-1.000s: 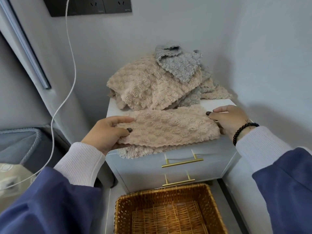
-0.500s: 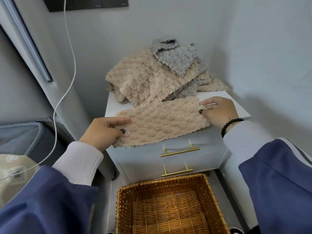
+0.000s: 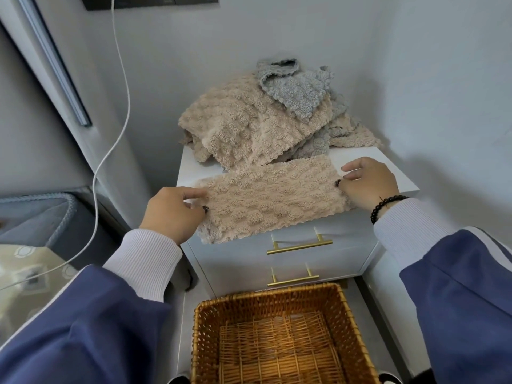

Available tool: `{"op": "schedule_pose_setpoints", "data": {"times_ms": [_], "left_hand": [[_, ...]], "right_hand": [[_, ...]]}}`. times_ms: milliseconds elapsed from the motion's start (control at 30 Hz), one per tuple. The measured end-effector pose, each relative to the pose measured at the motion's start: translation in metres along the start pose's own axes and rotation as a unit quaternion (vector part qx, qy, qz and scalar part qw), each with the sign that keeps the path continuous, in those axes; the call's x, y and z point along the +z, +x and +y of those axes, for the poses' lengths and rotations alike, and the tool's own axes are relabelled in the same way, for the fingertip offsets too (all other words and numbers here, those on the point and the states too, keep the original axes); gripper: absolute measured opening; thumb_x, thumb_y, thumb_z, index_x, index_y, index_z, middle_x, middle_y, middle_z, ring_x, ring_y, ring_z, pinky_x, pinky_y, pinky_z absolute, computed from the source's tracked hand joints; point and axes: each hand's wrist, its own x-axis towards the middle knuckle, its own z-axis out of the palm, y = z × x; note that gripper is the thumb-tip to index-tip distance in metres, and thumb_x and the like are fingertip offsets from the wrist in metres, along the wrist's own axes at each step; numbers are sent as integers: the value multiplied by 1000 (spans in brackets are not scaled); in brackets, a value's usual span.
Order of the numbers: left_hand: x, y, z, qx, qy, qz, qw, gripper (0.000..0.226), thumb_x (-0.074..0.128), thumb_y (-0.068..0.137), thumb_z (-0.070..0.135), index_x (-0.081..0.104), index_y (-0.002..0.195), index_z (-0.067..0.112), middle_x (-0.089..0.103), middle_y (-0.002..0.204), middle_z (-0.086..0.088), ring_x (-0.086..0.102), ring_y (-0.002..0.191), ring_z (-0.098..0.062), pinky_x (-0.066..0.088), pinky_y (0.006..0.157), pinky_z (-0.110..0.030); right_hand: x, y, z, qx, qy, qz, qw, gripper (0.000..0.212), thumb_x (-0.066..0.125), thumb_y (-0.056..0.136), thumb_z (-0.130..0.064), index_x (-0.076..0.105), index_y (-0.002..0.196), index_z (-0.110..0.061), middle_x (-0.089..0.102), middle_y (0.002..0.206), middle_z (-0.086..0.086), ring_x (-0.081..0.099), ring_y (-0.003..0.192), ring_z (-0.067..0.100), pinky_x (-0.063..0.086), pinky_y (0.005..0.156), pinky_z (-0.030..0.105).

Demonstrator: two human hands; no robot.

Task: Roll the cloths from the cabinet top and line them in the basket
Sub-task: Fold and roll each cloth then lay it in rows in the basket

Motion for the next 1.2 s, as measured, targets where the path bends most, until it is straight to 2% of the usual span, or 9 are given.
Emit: {"op": "schedule_pose_setpoints", "data": {"times_ms": [167, 333, 567, 667, 733, 833, 900, 1100, 1200], "left_hand": [[2, 7, 0, 21, 43, 44, 998, 34, 58, 92, 18, 59, 126, 25, 56, 134, -5, 49, 68, 2, 33, 55, -10], [9, 20, -2, -13, 36, 25, 999, 46, 54, 95, 25, 45, 138, 14, 56, 134, -4, 55, 118, -22, 37, 87, -26], [9, 35, 6, -70, -15, -25, 997, 41, 65, 90, 23, 57, 128, 11, 64, 110, -5, 59, 96, -20, 42, 79, -24], [9, 37, 11, -82, -9, -62, 995, 19, 72, 84, 20, 71, 94, 4, 66, 83, -15, 55, 69, -17, 40, 58, -20], [9, 38, 13, -86, -14, -82, 993, 27, 76, 80, 17, 70, 97, -2, 70, 89, -20, 57, 68, -18, 43, 54, -20], [8, 38, 17, -92, -47, -94, 990, 21, 76, 79, 14, 66, 95, 5, 67, 83, -9, 61, 69, -16, 49, 52, -16], [8, 38, 18, -101, -93, -86, 987, 18, 74, 80, 12, 65, 94, 7, 69, 92, -12, 66, 82, -24, 57, 74, -31], [1, 19, 24, -149, -297, -114, 936, 21, 67, 83, 0, 66, 104, 0, 72, 99, -21, 69, 94, -39, 54, 88, -51], [-6, 8, 24, -135, -364, -131, 912, 24, 67, 80, 2, 68, 104, 1, 73, 102, -18, 71, 92, -33, 58, 77, -47]], "right_hand": [[0, 3, -2, -18, -25, 33, 999, 31, 65, 84, -18, 57, 114, -20, 55, 124, 3, 52, 109, 17, 36, 85, 24], [7, 11, -7, -18, 7, 15, 1000, 33, 67, 85, -25, 56, 115, -17, 58, 123, 2, 55, 111, 18, 43, 92, 30], [5, 26, -12, 15, 38, -16, 999, 38, 71, 83, -26, 57, 116, -15, 62, 106, 1, 60, 95, 19, 50, 88, 35], [2, 31, -14, 29, 42, -29, 998, 25, 73, 79, -31, 59, 96, -19, 53, 77, 1, 49, 71, 17, 39, 69, 26], [0, 30, -17, 37, 65, -48, 996, 29, 77, 75, -36, 56, 80, -17, 44, 67, 6, 41, 64, 19, 35, 63, 25], [-2, 30, -17, 44, 51, -78, 995, 50, 82, 71, -37, 68, 100, 1, 66, 99, 20, 62, 93, 32, 52, 83, 35], [-2, 31, -15, 57, 48, -90, 993, 64, 83, 72, -30, 59, 118, 8, 61, 123, 18, 58, 113, 32, 49, 96, 39], [-11, 23, -11, 62, 124, -108, 984, 37, 83, 62, -26, 52, 73, -9, 53, 77, 5, 52, 80, 23, 41, 74, 31], [-20, 15, -11, 68, 239, -153, 956, 93, 89, 43, -33, 55, 125, -6, 62, 121, 7, 58, 113, 23, 44, 100, 44]]}}
